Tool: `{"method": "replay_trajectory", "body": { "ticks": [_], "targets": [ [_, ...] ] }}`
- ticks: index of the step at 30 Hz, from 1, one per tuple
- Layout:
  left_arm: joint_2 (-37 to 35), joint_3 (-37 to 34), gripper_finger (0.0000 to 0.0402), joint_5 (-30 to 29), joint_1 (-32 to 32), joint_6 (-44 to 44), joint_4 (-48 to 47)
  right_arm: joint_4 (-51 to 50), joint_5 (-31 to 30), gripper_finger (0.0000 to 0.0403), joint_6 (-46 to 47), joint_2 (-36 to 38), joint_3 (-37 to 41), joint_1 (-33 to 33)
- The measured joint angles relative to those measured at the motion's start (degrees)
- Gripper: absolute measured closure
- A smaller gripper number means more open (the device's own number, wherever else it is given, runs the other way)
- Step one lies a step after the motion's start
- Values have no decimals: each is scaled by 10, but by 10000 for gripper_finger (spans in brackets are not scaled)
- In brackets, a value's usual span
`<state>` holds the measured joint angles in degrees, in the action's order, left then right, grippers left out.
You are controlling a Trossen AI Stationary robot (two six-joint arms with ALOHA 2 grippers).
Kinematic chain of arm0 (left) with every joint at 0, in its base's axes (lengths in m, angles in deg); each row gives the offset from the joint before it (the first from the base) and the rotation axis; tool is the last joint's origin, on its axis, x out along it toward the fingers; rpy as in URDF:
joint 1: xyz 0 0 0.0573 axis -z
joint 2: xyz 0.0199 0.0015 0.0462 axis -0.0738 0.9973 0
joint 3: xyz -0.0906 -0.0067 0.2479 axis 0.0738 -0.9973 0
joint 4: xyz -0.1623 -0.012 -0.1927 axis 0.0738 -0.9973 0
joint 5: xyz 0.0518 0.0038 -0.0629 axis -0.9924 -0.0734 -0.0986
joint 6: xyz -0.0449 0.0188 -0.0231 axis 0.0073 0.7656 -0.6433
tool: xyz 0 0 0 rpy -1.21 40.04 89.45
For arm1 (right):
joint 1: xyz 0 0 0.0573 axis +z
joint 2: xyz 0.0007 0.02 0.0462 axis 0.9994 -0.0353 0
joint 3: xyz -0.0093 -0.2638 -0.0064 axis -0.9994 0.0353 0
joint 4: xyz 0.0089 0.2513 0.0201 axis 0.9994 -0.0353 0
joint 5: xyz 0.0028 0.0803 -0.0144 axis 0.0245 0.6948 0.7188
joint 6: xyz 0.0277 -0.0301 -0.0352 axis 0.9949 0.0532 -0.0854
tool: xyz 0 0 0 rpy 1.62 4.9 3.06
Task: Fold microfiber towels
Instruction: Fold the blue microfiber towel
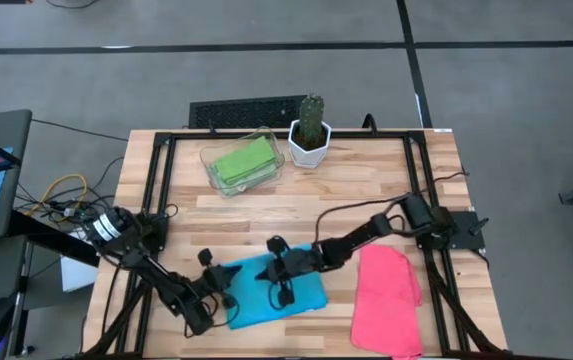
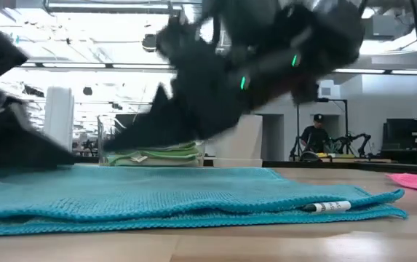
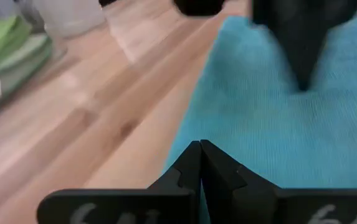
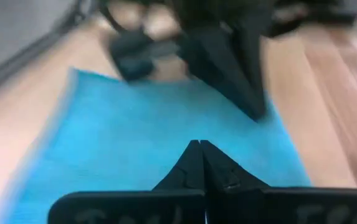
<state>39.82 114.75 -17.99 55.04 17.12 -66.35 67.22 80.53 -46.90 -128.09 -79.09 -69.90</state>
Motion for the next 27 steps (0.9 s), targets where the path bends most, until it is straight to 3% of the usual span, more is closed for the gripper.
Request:
{"method": "replay_trajectory", "body": {
  "ticks": [5, 10, 20, 27],
  "targets": [
    [2, -48, 401, -3, 13, -69, 29, 92, 18, 387, 39, -44, 29, -32],
    [1, -74, 401, 12, 17, -80, 68, 155, 49, 394, 80, -77, 47, -47],
    [0, -75, 401, 19, 16, -66, 76, 148, 49, 391, 7, 25, 81, -67],
    [0, -75, 401, 19, 16, -65, 77, 153, 51, 390, 39, 4, 122, -99]
  ]
}}
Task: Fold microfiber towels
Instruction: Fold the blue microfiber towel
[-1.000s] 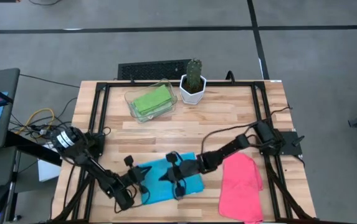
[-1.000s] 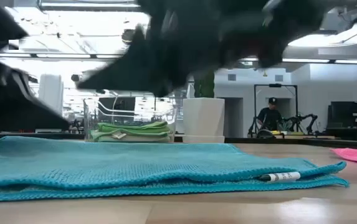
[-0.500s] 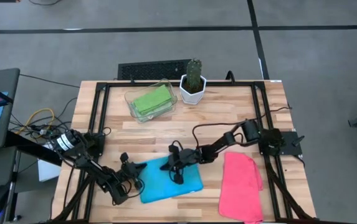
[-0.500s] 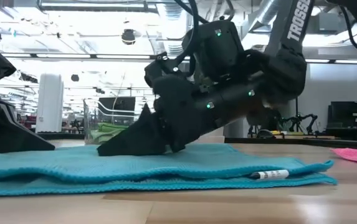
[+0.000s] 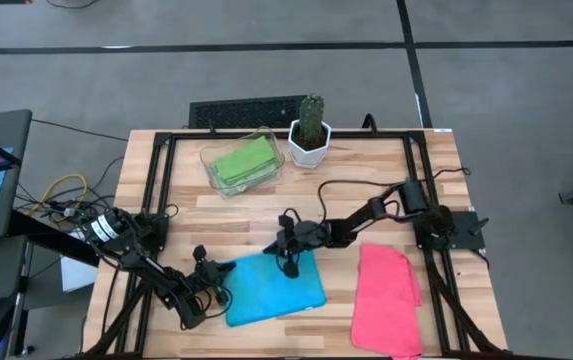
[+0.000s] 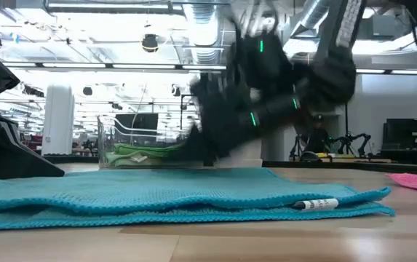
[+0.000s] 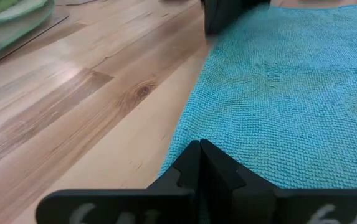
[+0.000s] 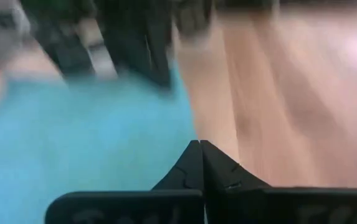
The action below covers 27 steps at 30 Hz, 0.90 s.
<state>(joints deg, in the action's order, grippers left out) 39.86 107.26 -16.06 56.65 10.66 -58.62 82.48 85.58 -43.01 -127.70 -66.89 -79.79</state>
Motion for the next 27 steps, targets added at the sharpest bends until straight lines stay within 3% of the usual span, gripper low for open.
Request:
{"method": "replay_trajectory", "body": {
  "ticks": [8, 15, 20, 27],
  "targets": [
    [0, 0, 401, 4, 0, 1, 0, 70, -11, 392, 20, -56, 25, -9],
    [-2, 0, 402, 15, 4, 14, -1, -5, -34, 392, -4, 43, 79, -23],
    [-2, 0, 402, 14, 2, 22, -2, 55, -32, 392, -16, 118, 147, -18],
    [-2, 1, 401, 11, -6, 32, -2, 141, -55, 393, 26, 61, 202, 9]
  ]
}}
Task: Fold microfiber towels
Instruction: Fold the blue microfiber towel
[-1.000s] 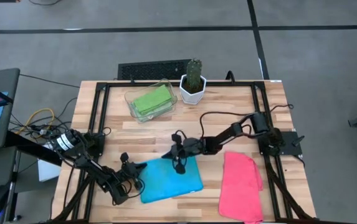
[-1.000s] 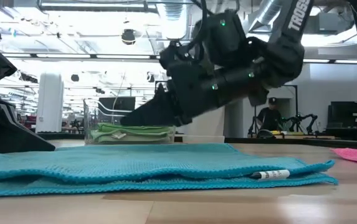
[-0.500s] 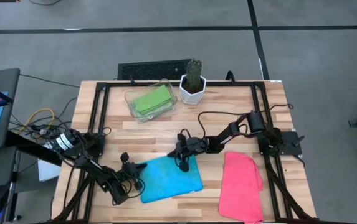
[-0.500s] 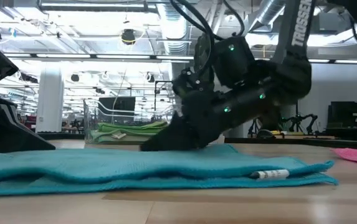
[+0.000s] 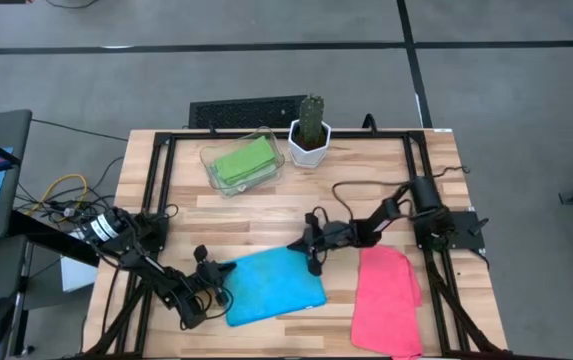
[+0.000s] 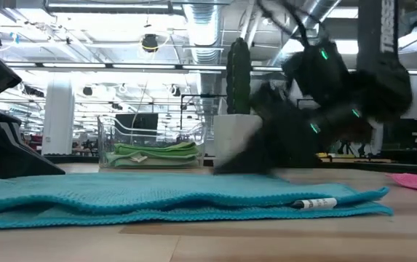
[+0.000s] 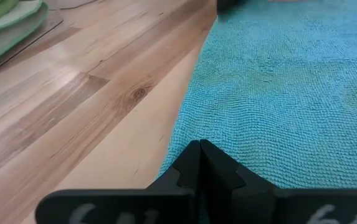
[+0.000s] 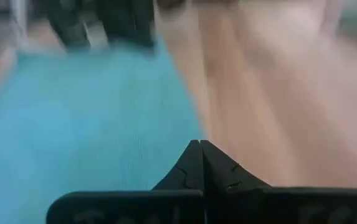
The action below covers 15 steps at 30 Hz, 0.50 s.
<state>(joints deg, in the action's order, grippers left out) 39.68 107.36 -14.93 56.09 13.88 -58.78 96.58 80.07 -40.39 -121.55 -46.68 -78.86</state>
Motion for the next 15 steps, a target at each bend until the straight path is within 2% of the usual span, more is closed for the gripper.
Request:
{"method": "replay_trajectory", "body": {
  "ticks": [6, 10, 15],
  "targets": [
    [-4, 0, 401, 4, -9, 33, 1, 103, -19, 393, 25, -64, 20, 2],
    [-23, 0, 401, 25, -21, 87, -7, 104, -18, 393, 36, -58, 27, 2],
    [-57, 0, 401, 33, -49, 120, -89, 96, -54, 393, 59, -39, 47, 15]
  ]
}}
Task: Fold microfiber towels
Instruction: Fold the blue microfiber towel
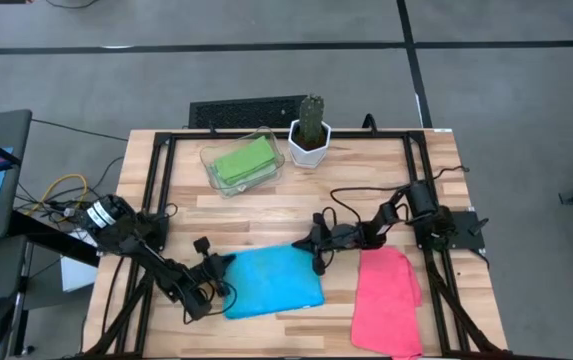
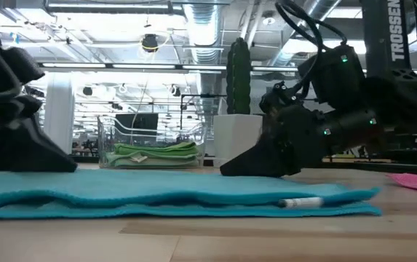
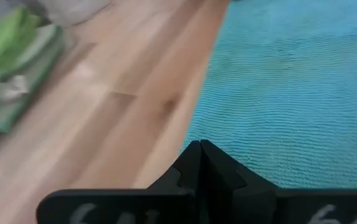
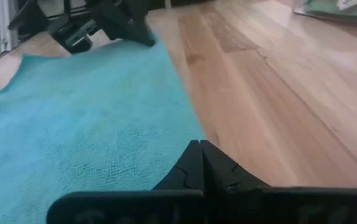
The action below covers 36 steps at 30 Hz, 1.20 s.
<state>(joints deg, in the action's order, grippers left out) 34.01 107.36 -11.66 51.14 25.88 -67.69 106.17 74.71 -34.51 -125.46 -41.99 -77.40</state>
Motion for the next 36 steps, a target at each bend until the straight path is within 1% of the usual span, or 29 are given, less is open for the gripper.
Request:
{"method": "replay_trajectory", "body": {
  "ticks": [4, 10, 13, 15, 19, 22, 26, 28, 30, 32, 34, 36],
  "targets": [
    [-8, 0, 401, -15, -29, -6, -52, -7, -29, 393, 9, 10, 6, 17],
    [-8, 0, 401, -33, -68, 24, -46, -25, -76, 390, 16, 39, 11, 33],
    [-18, -1, 401, -32, -73, 33, -52, -18, -100, 386, 4, 77, 13, 33],
    [-36, -3, 401, -26, -71, 53, -63, -38, -102, 380, 1, 107, 17, 31],
    [-79, -2, 400, -24, -62, 107, -53, -154, -97, 359, -2, 181, 16, 25],
    [-115, -2, 389, -13, -59, 161, -51, -285, -86, 330, -4, 228, 2, 24],
    [-194, -2, 363, -31, -58, 176, -44, -459, -84, 283, -7, 281, -36, 24],
    [-237, -2, 356, -29, -58, 190, -43, -541, -84, 262, -8, 303, -62, 24],
    [-278, -5, 356, 10, -58, 229, -33, -622, -82, 248, -11, 318, -93, 24],
    [-310, -23, 362, 84, -66, 282, 15, -685, -80, 238, -18, 325, -121, 27],
    [-331, -55, 373, 176, -84, 337, 104, -730, -67, 233, -20, 326, -140, 30],
    [-337, -90, 386, 239, -106, 382, 210, -752, -48, 229, -19, 325, -146, 30]
  ]
}}
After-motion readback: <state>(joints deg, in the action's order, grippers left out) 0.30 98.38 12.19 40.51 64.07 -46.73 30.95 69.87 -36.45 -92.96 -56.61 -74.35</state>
